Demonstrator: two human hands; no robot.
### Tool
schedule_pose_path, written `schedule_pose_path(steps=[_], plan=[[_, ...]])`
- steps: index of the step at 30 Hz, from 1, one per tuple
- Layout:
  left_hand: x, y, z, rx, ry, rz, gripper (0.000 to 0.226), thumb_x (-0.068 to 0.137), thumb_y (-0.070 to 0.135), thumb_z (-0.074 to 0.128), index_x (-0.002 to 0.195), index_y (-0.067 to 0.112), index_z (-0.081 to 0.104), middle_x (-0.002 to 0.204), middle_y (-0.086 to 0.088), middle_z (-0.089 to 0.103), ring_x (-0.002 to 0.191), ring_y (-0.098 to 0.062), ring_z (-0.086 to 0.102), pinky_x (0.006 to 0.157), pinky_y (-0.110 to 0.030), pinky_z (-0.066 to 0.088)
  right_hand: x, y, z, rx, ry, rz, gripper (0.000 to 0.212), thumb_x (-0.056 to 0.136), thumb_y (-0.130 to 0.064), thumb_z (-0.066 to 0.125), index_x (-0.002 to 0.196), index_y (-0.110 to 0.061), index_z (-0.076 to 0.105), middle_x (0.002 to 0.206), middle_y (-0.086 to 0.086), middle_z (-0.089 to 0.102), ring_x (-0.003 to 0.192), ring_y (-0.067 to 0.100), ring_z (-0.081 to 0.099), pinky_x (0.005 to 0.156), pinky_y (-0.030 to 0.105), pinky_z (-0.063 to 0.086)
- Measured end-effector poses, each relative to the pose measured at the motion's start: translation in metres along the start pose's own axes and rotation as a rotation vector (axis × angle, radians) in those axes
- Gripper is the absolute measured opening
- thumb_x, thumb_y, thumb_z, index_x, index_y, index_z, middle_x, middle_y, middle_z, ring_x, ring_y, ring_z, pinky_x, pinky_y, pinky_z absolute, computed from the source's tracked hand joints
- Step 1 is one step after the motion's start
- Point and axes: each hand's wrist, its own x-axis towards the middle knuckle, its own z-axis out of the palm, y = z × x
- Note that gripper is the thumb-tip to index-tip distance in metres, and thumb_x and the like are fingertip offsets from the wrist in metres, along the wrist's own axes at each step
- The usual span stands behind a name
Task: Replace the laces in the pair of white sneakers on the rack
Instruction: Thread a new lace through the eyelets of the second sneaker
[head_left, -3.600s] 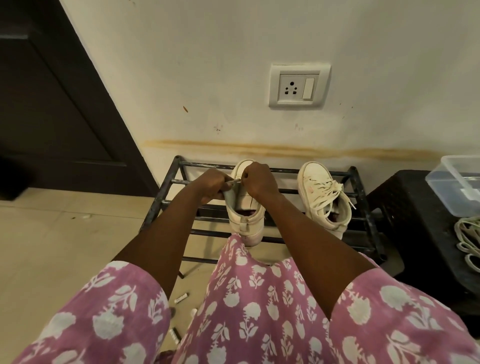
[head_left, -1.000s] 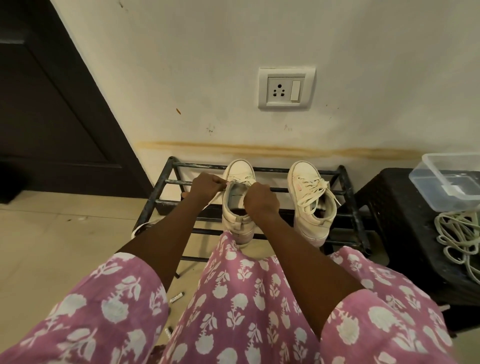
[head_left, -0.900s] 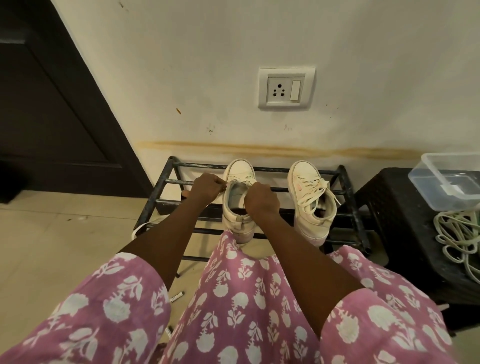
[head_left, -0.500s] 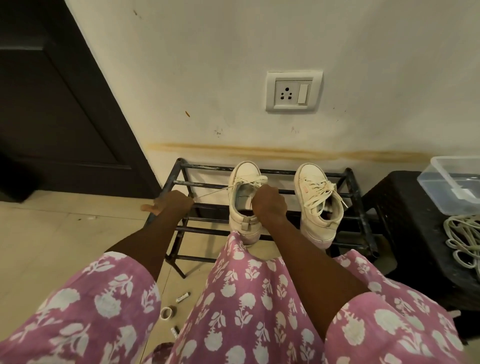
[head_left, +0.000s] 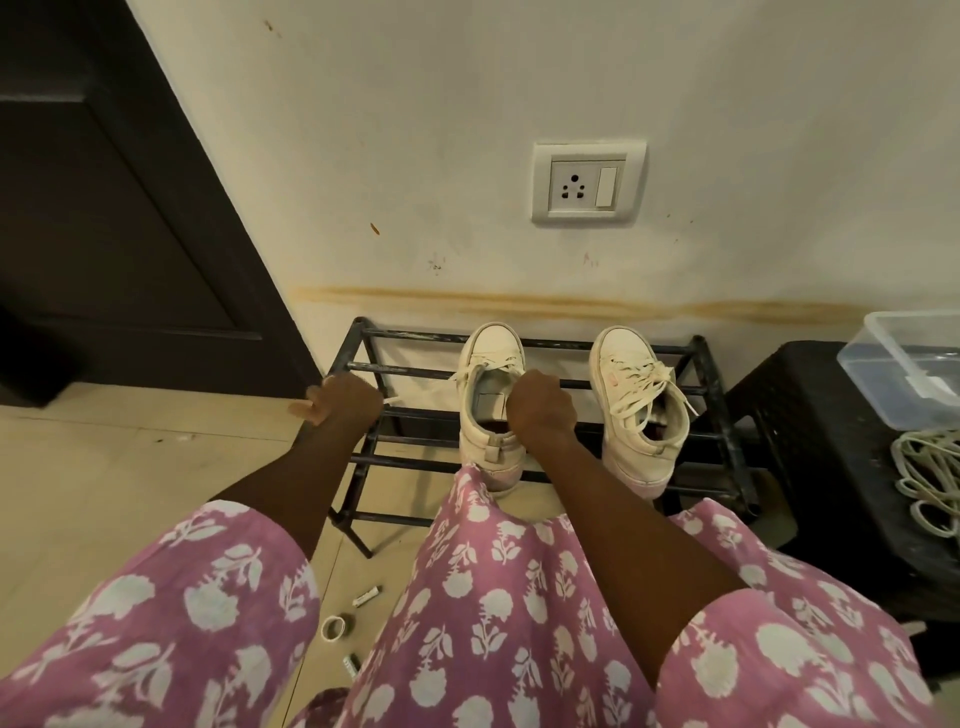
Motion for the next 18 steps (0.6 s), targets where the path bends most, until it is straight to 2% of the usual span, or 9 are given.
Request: schedule_pose_path(steps=[3, 5, 7, 9, 13, 15, 18], plan=[[-0.011, 0.036, 0.002, -0.196, -0.075, 0.351, 0.036, 0.099, 0.027, 0.036, 0.123, 0.01, 0.057, 0.131, -0.014, 0.054, 0.122, -0.032, 0.047, 0.105, -0.045, 0.031, 0.0, 0.0, -0.001, -0.003, -0.002, 0.001, 0.027, 0.098, -0.017, 0.042, 0.117, -0.004, 0.057, 0.114, 0.013, 0.063, 0.102, 0.029, 0.063, 0.073, 0.033, 0.048], [-0.021, 0.055, 0.002, -0.291, -0.147, 0.462, 0.04, 0.099, 0.037, 0.039, 0.123, 0.013, 0.061, 0.132, -0.013, 0.055, 0.122, -0.033, 0.048, 0.105, -0.042, 0.033, 0.0, 0.0, -0.001, 0.003, -0.007, 0.004, 0.027, 0.098, -0.016, 0.041, 0.117, -0.004, 0.057, 0.114, 0.014, 0.063, 0.103, 0.03, 0.062, 0.074, 0.033, 0.049], [-0.027, 0.067, 0.002, -0.342, -0.154, 0.529, 0.043, 0.098, 0.036, 0.042, 0.115, 0.004, 0.065, 0.122, -0.019, 0.061, 0.113, -0.034, 0.054, 0.09, -0.034, 0.039, 0.0, 0.0, -0.001, 0.01, -0.013, 0.006, 0.027, 0.098, -0.015, 0.041, 0.117, -0.004, 0.057, 0.114, 0.014, 0.063, 0.103, 0.03, 0.062, 0.074, 0.034, 0.049], [-0.03, 0.073, 0.001, -0.375, -0.164, 0.538, 0.041, 0.097, 0.031, 0.047, 0.109, -0.003, 0.067, 0.112, -0.023, 0.065, 0.104, -0.036, 0.058, 0.08, -0.036, 0.041, 0.001, 0.002, -0.002, 0.015, -0.015, 0.01, 0.027, 0.098, -0.015, 0.041, 0.117, -0.004, 0.058, 0.113, 0.014, 0.063, 0.103, 0.03, 0.062, 0.074, 0.034, 0.048], [-0.028, 0.073, 0.005, -0.495, -0.198, 0.482, 0.039, 0.096, 0.027, 0.052, 0.106, -0.007, 0.067, 0.11, -0.026, 0.065, 0.1, -0.038, 0.059, 0.075, -0.035, 0.041, 0.001, 0.002, -0.002, 0.022, -0.017, 0.014, 0.027, 0.098, -0.014, 0.041, 0.117, -0.004, 0.058, 0.114, 0.014, 0.063, 0.103, 0.03, 0.062, 0.073, 0.033, 0.047], [-0.031, 0.072, 0.01, -0.644, -0.24, 0.438, 0.036, 0.095, 0.026, 0.053, 0.103, -0.006, 0.067, 0.108, -0.026, 0.065, 0.088, -0.031, 0.057, 0.073, -0.03, 0.036, 0.001, 0.002, -0.002, 0.013, -0.013, 0.005, 0.027, 0.098, -0.014, 0.04, 0.116, -0.004, 0.058, 0.114, 0.014, 0.062, 0.103, 0.03, 0.062, 0.073, 0.033, 0.047], [-0.036, 0.071, 0.011, -0.771, -0.29, 0.401, 0.031, 0.095, 0.024, 0.054, 0.106, -0.003, 0.065, 0.111, -0.021, 0.064, 0.089, -0.02, 0.051, 0.079, -0.031, 0.038, 0.001, 0.002, -0.001, 0.001, -0.008, -0.003, 0.027, 0.099, -0.014, 0.04, 0.116, -0.004, 0.058, 0.114, 0.014, 0.062, 0.103, 0.03, 0.062, 0.071, 0.032, 0.045]])
